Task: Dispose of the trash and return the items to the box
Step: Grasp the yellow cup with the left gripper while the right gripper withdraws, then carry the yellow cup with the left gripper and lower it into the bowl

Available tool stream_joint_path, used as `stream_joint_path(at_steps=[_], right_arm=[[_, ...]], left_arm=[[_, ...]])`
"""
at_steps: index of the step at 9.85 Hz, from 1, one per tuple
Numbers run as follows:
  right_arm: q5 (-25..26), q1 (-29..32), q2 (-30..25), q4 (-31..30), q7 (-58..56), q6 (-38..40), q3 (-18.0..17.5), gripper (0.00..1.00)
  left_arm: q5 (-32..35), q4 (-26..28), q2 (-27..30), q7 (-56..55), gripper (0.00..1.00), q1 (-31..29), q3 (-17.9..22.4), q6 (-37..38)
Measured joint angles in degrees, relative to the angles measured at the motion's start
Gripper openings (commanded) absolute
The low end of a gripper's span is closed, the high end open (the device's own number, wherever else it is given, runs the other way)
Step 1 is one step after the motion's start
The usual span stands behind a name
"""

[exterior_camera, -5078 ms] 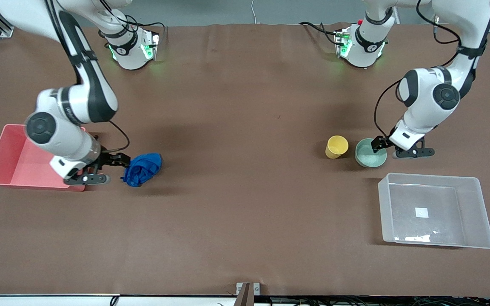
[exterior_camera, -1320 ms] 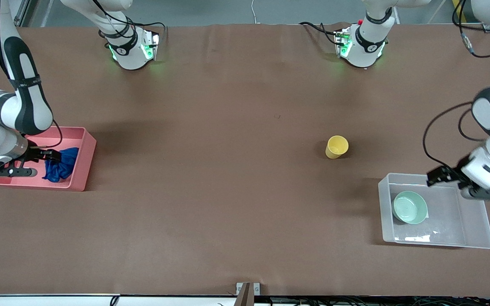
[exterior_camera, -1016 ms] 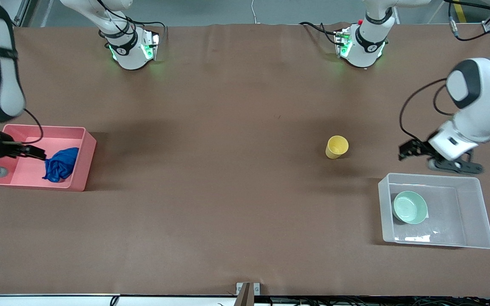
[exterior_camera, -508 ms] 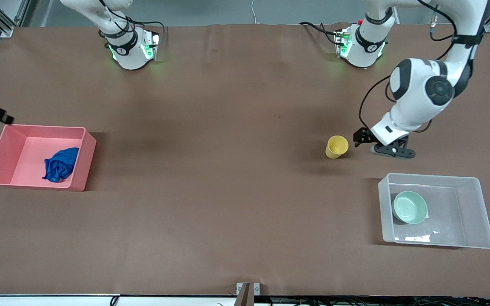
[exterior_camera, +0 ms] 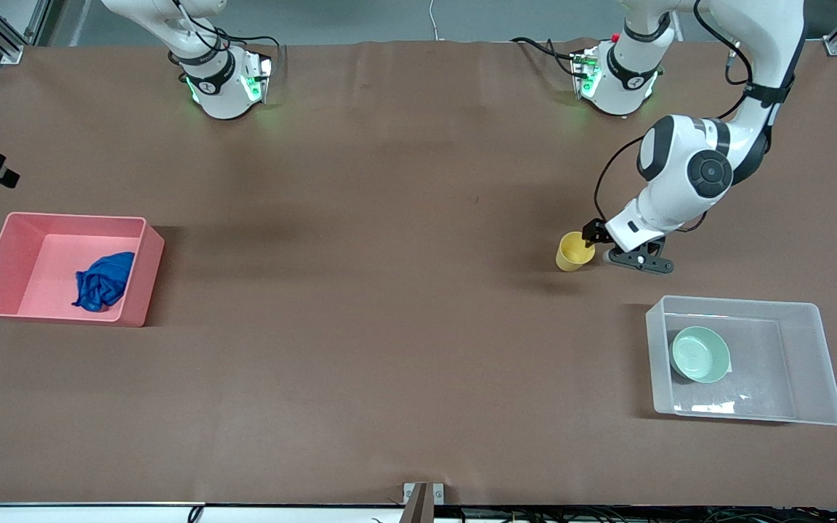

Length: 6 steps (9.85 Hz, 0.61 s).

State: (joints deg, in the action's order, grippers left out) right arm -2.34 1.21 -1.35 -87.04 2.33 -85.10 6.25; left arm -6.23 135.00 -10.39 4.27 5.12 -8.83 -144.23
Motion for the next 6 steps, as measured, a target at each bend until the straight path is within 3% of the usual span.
stream_joint_path(at_steps=[1,2,6], right_arm=[[0.08,0.00,-0.02,1.23,0.19,0.29,-0.48,1.00],[0.11,0.01,-0.02,2.72,0.26,1.22,-0.57,1.00],[3.03,-0.06,0.51,3.53,0.07,1.80,-0.66,1.00]], left_arm=[[0.00,0.00,-1.28,0.00,0.28,0.13,-0.30,-1.09],[0.00,0.00,-2.34,0.00,0.02,0.14,-0.82,-1.91],[0.01,-0.27,-2.89,0.00,0.00,0.14,-1.15,-2.22]])
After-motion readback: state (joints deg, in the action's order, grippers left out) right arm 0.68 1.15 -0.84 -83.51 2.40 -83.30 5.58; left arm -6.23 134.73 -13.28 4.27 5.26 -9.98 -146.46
